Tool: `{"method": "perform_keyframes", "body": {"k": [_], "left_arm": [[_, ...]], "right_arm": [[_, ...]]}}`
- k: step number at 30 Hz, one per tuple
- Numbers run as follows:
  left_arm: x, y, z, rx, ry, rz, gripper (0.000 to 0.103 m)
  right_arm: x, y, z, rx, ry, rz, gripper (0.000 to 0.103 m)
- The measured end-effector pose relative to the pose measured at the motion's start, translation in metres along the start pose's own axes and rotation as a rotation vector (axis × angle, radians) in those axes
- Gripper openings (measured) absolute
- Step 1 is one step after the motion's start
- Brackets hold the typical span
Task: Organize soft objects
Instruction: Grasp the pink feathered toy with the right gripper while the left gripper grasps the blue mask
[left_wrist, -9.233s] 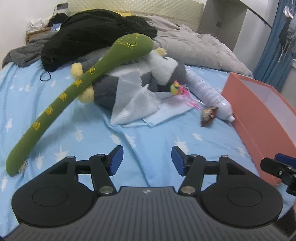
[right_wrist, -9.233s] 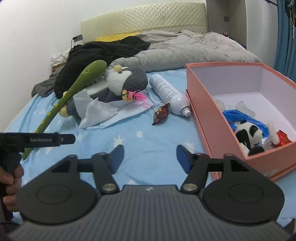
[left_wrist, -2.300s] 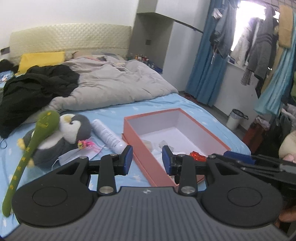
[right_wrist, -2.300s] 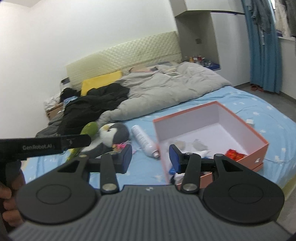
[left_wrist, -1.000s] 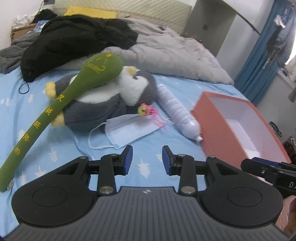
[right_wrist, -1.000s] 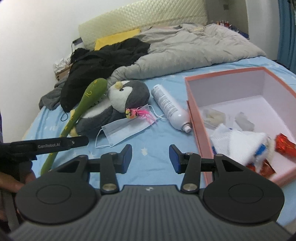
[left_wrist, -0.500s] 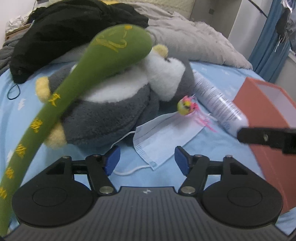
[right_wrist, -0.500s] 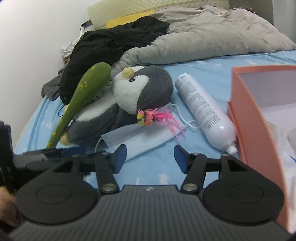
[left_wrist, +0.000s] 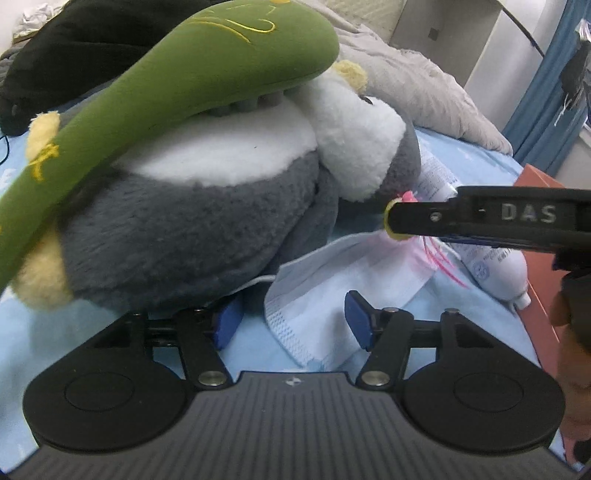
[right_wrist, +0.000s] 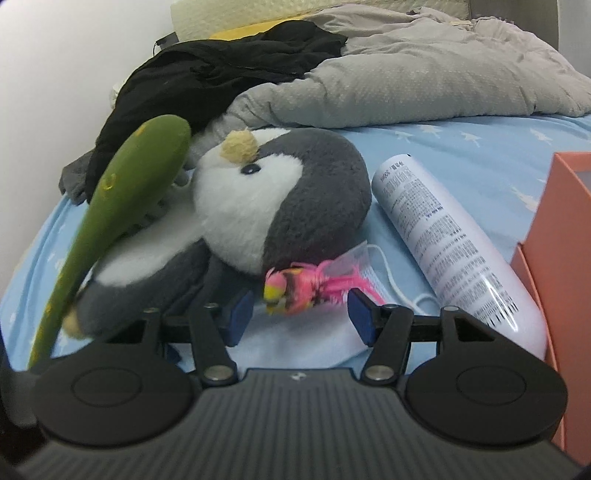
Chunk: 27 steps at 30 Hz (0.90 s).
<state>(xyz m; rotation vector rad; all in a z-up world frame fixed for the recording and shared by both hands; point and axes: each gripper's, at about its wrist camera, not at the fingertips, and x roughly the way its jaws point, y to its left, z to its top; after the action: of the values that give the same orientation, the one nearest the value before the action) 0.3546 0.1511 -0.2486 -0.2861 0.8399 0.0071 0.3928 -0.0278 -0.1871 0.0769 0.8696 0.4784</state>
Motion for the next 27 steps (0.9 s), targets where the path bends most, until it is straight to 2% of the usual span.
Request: {"method": "perform_keyframes", "body": {"k": [4, 6, 8, 9, 10, 12, 15, 27], "left_arm": [[0.008, -0.004, 0.004, -0.020, -0.026, 0.013, 0.059], [0.009, -0.004, 0.004, -0.036, -0.041, 0.027, 0.053], [0.010, -0.002, 0.003, -0.055, -0.050, 0.043, 0.042], [0.010, -0.001, 0.003, -0.069, -0.053, 0.044, 0.037], [0.009, 0.000, 0.004, -0.080, -0.055, 0.038, 0.034], [0.007, -0.001, 0.003, -0.085, -0.054, 0.017, 0.022], [0.003, -0.006, 0.002, -0.073, -0.055, 0.004, 0.016], [-0.054, -0.023, -0.001, -0.118, -0.067, -0.001, 0.010]], "right_arm": [[0.013, 0.002, 0.003, -0.014, 0.003, -0.010, 0.059], [0.017, 0.003, 0.004, -0.018, 0.011, -0.005, 0.058], [0.019, 0.003, 0.005, -0.017, 0.015, -0.002, 0.054], [0.019, 0.003, 0.005, -0.017, 0.019, -0.006, 0.049], [0.020, 0.003, 0.005, -0.019, 0.022, -0.009, 0.043], [0.018, 0.002, 0.004, -0.019, 0.022, -0.012, 0.038], [0.012, 0.002, 0.004, -0.027, 0.009, -0.019, 0.037], [-0.041, 0.009, -0.008, -0.044, -0.008, -0.037, 0.037]]}}
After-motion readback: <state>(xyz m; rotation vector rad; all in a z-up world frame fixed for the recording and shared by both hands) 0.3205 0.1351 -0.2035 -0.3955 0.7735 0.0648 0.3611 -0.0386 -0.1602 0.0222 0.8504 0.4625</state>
